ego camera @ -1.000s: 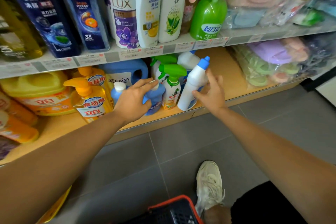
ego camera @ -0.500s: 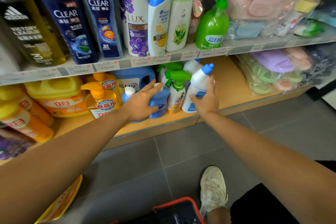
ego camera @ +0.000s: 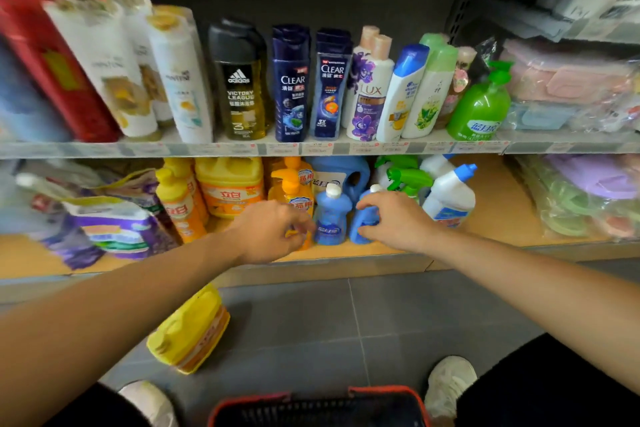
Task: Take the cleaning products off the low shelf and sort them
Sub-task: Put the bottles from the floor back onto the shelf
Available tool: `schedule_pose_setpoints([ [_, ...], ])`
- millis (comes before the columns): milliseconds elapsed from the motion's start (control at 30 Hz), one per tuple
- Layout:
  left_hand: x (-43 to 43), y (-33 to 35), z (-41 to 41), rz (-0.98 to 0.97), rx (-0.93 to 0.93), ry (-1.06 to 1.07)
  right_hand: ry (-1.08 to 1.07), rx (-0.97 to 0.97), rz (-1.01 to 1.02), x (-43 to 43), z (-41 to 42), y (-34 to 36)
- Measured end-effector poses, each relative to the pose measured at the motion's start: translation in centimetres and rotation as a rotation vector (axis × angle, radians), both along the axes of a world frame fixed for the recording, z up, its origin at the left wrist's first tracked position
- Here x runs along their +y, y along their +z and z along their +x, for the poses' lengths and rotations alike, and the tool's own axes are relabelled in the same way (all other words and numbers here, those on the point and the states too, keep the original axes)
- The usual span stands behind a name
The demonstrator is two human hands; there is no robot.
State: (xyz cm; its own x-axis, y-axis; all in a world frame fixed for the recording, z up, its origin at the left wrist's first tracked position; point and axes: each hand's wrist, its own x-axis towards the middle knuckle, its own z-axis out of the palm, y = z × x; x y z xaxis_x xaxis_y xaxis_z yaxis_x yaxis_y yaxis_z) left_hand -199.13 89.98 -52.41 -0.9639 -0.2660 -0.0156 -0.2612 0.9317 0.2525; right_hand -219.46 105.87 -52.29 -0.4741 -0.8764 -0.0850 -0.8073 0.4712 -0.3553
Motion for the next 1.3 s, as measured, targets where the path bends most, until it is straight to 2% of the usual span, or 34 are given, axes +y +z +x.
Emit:
schedule_pose_setpoints([
  [100,-2.2,0.8,4.7,-0.081,0.027,0.104,0.206,0.074,-0.022,-3.2,3.8,0.1],
  [200,-4.9,1.0,8.7,-0.147,0.080,0.243,0.221,-0.126,-0.092,-7.0,7.3,-1.2],
  [267,-6.7,0.8,10.7,-0.188,0.029,0.344,0.181,-0.338,-0.122,-9.6,9.2,-2.5],
  [400,-9.8,-0.8,13.1,-0.264,-0.063,0.470,-0.028,-0.588,-0.230,-15.0,11.2,-4.9],
  [600,-13.3,-4.0,13.4,-0.407,-0.110,0.451,-0.308,-0.862,-0.440,-21.9,12.4,-8.0],
  [767,-14.5,-4.9,13.0,-0.431,-0.094,0.430,-0.407,-0.826,-0.549,-24.7,13.0,-8.8],
  [900,-14.6,-5.2,13.1,-0.418,-0.072,0.411,-0.404,-0.779,-0.583,-23.3,14.3,-9.9],
  [1100,-14.7,-5.1,13.4,-0.403,-0.050,0.408,-0.392,-0.551,-0.604,-22.0,15.2,-9.6],
  [1200,-14.5,-5.1,13.5,-0.398,-0.049,0.401,-0.278,-0.545,-0.484,-23.6,15.2,-8.5],
  [1300,-14.5,-5.0,13.4,-0.403,-0.050,0.404,-0.264,-0.592,-0.407,-24.4,15.4,-8.3],
])
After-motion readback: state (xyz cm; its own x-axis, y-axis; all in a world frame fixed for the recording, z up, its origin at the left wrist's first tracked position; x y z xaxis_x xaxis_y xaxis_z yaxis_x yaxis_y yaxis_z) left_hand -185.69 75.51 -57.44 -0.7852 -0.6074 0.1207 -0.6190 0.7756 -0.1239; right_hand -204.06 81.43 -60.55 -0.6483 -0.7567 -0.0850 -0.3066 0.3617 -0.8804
